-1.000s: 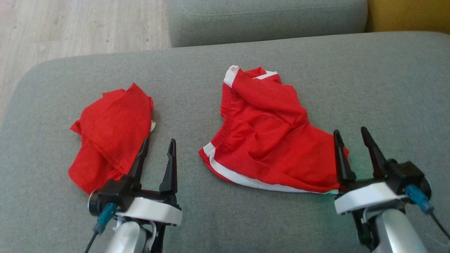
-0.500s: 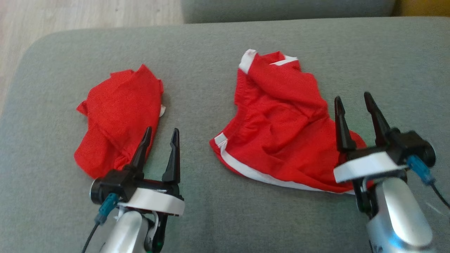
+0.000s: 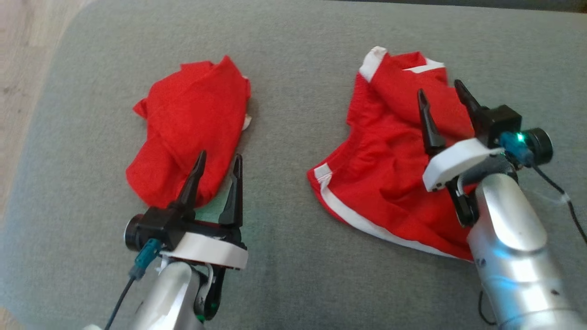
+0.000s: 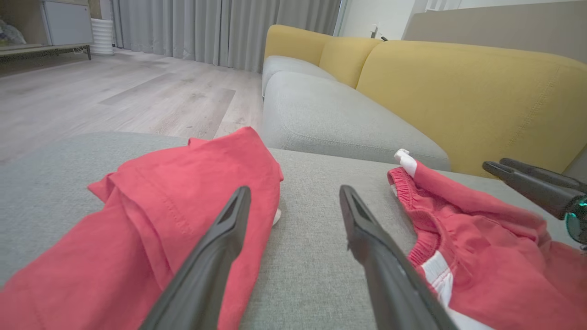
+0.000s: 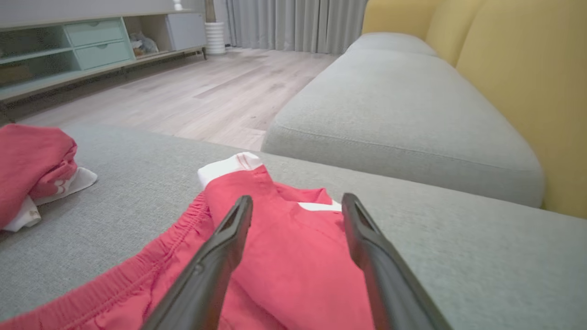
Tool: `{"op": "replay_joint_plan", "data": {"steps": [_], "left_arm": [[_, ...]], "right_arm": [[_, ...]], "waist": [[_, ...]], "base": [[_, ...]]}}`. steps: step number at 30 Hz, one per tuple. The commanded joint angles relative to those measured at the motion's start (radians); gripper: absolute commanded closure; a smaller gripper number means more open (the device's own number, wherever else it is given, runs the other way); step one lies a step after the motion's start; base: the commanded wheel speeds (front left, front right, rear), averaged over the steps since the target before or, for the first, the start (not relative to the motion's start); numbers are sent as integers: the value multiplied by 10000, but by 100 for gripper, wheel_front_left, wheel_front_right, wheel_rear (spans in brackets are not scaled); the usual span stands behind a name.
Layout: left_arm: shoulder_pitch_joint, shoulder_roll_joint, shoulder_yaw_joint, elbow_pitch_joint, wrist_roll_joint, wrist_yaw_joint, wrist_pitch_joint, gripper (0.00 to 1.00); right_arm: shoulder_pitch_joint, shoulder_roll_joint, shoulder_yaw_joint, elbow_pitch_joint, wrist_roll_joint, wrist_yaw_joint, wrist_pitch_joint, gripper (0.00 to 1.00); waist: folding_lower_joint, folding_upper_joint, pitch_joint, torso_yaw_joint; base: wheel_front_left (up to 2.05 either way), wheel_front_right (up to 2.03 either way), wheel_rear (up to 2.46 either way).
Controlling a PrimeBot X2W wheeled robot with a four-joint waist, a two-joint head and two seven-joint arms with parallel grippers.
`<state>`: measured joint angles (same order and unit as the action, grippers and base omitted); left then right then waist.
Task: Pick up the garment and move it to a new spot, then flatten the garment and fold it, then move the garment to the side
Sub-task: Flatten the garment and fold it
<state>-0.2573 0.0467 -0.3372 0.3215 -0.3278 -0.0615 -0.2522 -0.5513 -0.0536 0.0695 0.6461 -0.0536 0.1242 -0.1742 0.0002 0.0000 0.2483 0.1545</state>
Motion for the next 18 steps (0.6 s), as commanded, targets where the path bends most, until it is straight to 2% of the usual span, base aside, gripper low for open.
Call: {"op": "replay_joint_plan", "data": {"steps": [1,8,13,14,15,16,18], "left_arm": [[-360,35,174,-254,-55,49,-95,0],[-459,35,8,-239,-154,115,-95,0],[-499,35,-63,-245,-220,153,-95,0],[-507,35,-81,-246,-237,165,-95,0],[-514,35,-94,-247,-254,175,-95,0],[-519,35,-99,-249,-269,186,-95,0],[-518,35,-97,-248,-290,205,-95,0]], "right_arm": [[-463,33,319,-51,-12,65,-24,0],[-1451,33,994,1466,-271,65,-172,0],[-1867,20,864,2248,-655,65,-290,0],[-1938,19,749,2408,-735,65,-329,9],[-2003,21,624,2543,-782,65,-374,73],[-2059,22,541,2652,-850,65,-425,100],[-2136,25,410,2839,-909,65,-532,100]], "waist": [[-2,0,188,214],[-2,0,473,557],[-2,0,568,692],[-2,0,579,717],[-2,0,588,734],[-2,0,599,744],[-2,0,597,742]], "base": [[0,0,0],[0,0,0],[0,0,0],[0,0,0],[0,0,0],[0,0,0],[0,0,0]]}}
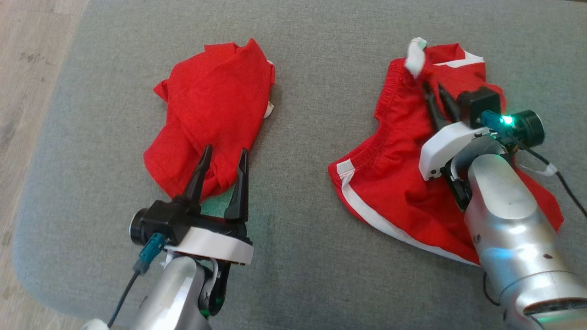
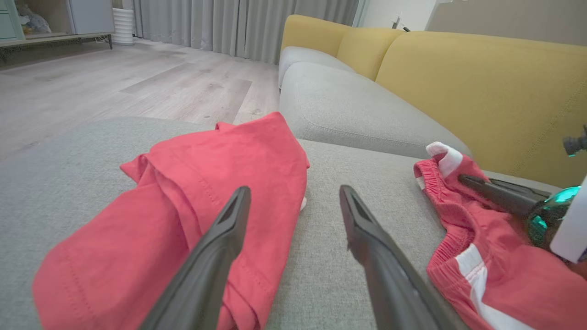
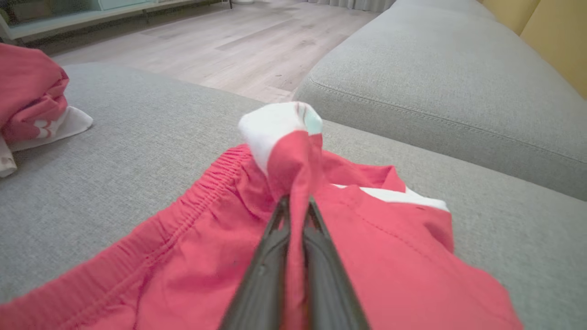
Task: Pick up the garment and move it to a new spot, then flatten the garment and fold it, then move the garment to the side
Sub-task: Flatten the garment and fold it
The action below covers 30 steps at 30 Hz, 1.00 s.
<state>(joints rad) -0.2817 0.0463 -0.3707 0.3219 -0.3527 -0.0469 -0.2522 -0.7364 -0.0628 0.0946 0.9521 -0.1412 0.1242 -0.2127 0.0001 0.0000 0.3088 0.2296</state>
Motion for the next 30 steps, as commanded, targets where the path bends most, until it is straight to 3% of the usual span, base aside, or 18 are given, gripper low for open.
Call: {"op": "replay_joint_plan", "data": {"steps": [1,7,12,19,25,26,27,30], "left_arm": [[-261,39,244,-242,-47,70,-95,0],[-142,39,305,-127,-39,87,-95,0],[-49,39,405,-137,18,90,-95,0],[-45,39,433,-187,13,68,-95,0],[-190,39,291,-210,-95,52,-95,0],[-206,39,278,-215,-112,49,-95,0],[-212,39,274,-215,-127,48,-95,0],[-194,39,290,-193,-146,60,-95,0]], "right_arm": [[-315,119,115,-154,-39,65,-199,100],[-258,123,-280,-247,562,65,-432,100],[-54,124,-1588,-597,363,65,-472,100],[95,68,-4342,-1377,-1490,65,-266,100],[-266,93,-6007,-2088,-3290,65,73,100],[-346,87,-6154,-2146,-3610,65,82,95],[-426,81,-6348,-2183,-3875,65,96,0],[-677,91,-6932,-2219,-4406,65,93,0]], "waist": [[-1,0,-29,-27],[-1,0,-342,-318],[-1,0,-610,-694],[-1,0,-668,-947],[-1,0,-517,-826],[-1,0,-498,-784],[-1,0,-493,-747],[-1,0,-530,-684]], "base": [[0,0,0],[0,0,0],[0,0,0],[0,0,0],[0,0,0],[0,0,0],[0,0,0],[0,0,0]]}}
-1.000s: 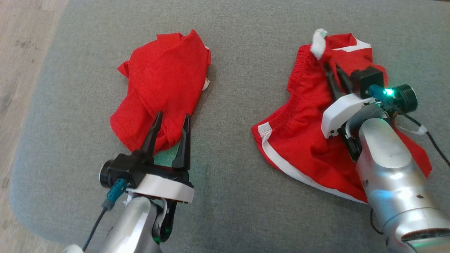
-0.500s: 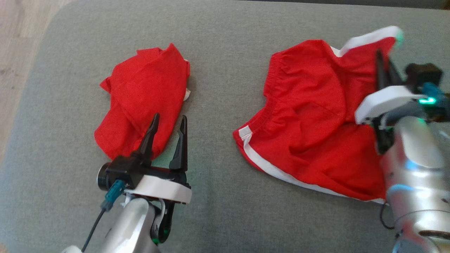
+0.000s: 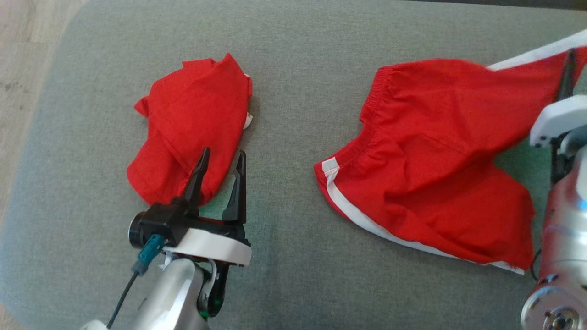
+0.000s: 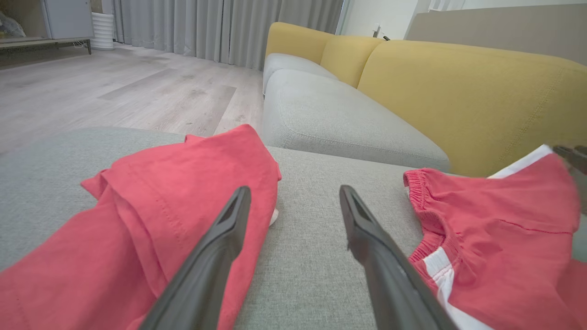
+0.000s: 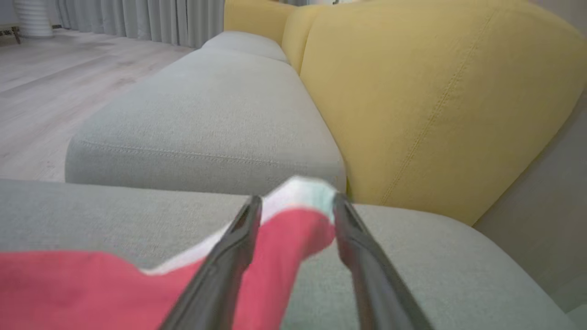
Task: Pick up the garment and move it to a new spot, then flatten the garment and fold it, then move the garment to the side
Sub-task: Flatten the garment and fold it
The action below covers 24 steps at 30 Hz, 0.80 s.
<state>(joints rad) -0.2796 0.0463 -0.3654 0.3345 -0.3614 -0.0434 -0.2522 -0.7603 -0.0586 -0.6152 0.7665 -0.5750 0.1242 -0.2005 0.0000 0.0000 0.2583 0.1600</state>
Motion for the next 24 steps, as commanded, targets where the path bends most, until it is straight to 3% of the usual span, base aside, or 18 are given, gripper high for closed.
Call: {"op": "replay_joint_plan", "data": {"steps": [1,7,10,11,12,15,20,24], "left_arm": [[-198,39,256,-305,-62,34,-95,0],[-27,39,427,-250,1,57,-95,0],[89,39,565,-262,103,25,-95,0],[124,39,617,-257,149,10,-95,0],[199,39,718,-243,239,-20,-95,0],[332,39,838,-227,349,-70,-95,0],[649,39,1027,-231,419,-89,-95,0],[909,39,1099,-233,446,-99,-95,0]], "right_arm": [[-492,55,18,-364,-163,65,-72,0],[-310,78,208,71,-2,65,-490,0],[47,80,1334,332,1200,65,-599,0],[265,80,1859,167,1806,65,-604,0],[932,81,3018,-333,3027,65,-607,0],[2208,82,4302,-1395,4493,65,-609,0],[4163,82,5497,-2943,5644,65,-611,0],[5435,82,5954,-3740,5910,65,-611,0]], "waist": [[0,0,-68,7],[0,0,-481,-210],[0,0,-796,-487],[0,0,-896,-599],[0,0,-1099,-829],[0,0,-1430,-1149],[0,0,-1919,-1624],[0,0,-2214,-1927]], "base": [[0,0,0],[0,0,0],[0,0,0],[0,0,0],[0,0,0],[0,0,0],[0,0,0],[0,0,0]]}}
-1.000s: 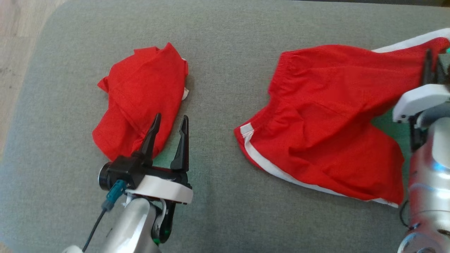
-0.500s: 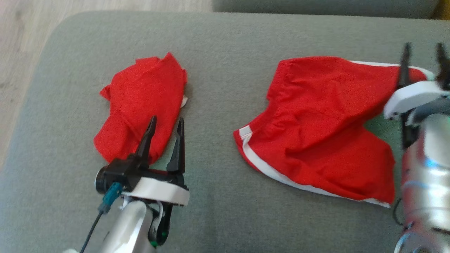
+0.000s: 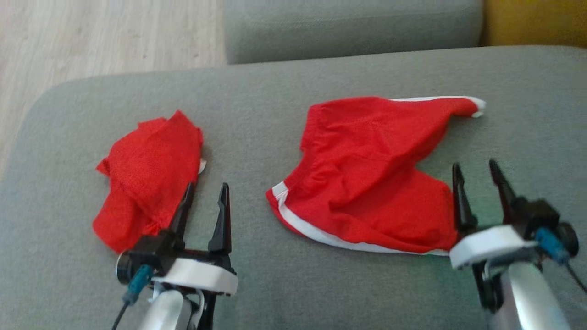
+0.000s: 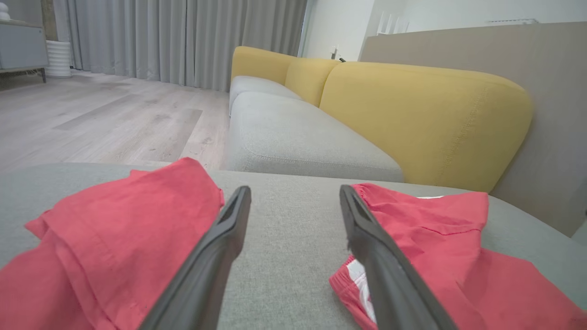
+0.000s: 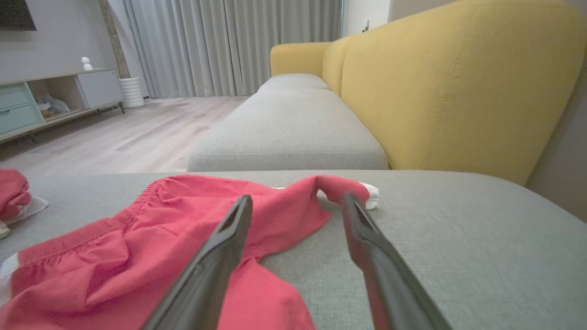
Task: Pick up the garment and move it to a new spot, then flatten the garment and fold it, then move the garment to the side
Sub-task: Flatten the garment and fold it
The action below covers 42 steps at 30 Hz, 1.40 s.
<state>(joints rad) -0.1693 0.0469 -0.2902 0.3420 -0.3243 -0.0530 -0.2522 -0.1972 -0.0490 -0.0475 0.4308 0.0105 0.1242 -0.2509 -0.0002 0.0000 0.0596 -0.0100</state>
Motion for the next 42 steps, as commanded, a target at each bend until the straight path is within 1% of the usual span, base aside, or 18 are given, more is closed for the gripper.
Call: {"op": "replay_joint_plan", "data": {"steps": [1,4,7,12,16,19,22,26,27,32,33,34,37,42], "left_arm": [[-131,34,347,-308,76,-2,-95,0],[-10,34,313,-300,91,-11,-95,0],[18,34,268,-284,124,-26,-95,0],[-62,34,229,-291,160,-69,-95,0],[-167,34,221,-276,196,-102,-95,0],[-300,34,158,-279,220,-129,-95,0],[-418,34,84,-249,225,-141,-95,0],[-534,34,-54,-161,228,-162,-95,0],[-534,34,-54,-161,228,-162,-95,0],[-603,33,-23,-88,256,-155,-95,0],[-605,33,-7,-86,263,-157,-95,0],[-601,33,10,-85,270,-159,-95,0],[-580,33,57,-95,283,-163,-95,0],[-543,33,63,-115,269,-141,-95,0]], "right_arm": [[100,-13,330,-527,96,65,-107,0],[844,-13,386,-728,225,65,-107,0],[1226,-13,444,-830,292,65,-108,0],[1328,-13,460,-896,374,65,-108,0],[1062,-13,442,-680,471,65,-95,0],[579,-13,278,-181,604,65,171,0],[-22,-13,70,666,740,65,634,0],[-687,-13,-121,1880,532,65,1237,0],[-687,-13,-121,1880,532,65,1237,0],[-1244,-13,-85,2951,460,65,1548,0],[-1319,-13,-77,3090,441,65,1536,69],[-1388,-13,-81,3211,422,65,1501,100],[-1611,-13,-129,3452,318,65,1326,100],[-1997,-13,-581,3508,-207,65,899,100]], "waist": [[2,0,-269,-280],[2,0,-325,-388],[2,0,-245,-426],[2,0,-57,-368],[2,0,127,-281],[2,0,327,-152],[2,0,512,14],[2,0,671,260],[2,0,671,260],[2,0,719,414],[2,0,717,427],[2,0,711,436],[2,0,693,437],[2,0,631,418]], "base": [[0,0,0],[0,0,0],[0,0,0],[0,0,0],[0,0,0],[0,0,0],[0,0,0],[0,0,0],[0,0,0],[0,0,0],[0,0,0],[0,0,0],[0,0,0],[0,0,0]]}}
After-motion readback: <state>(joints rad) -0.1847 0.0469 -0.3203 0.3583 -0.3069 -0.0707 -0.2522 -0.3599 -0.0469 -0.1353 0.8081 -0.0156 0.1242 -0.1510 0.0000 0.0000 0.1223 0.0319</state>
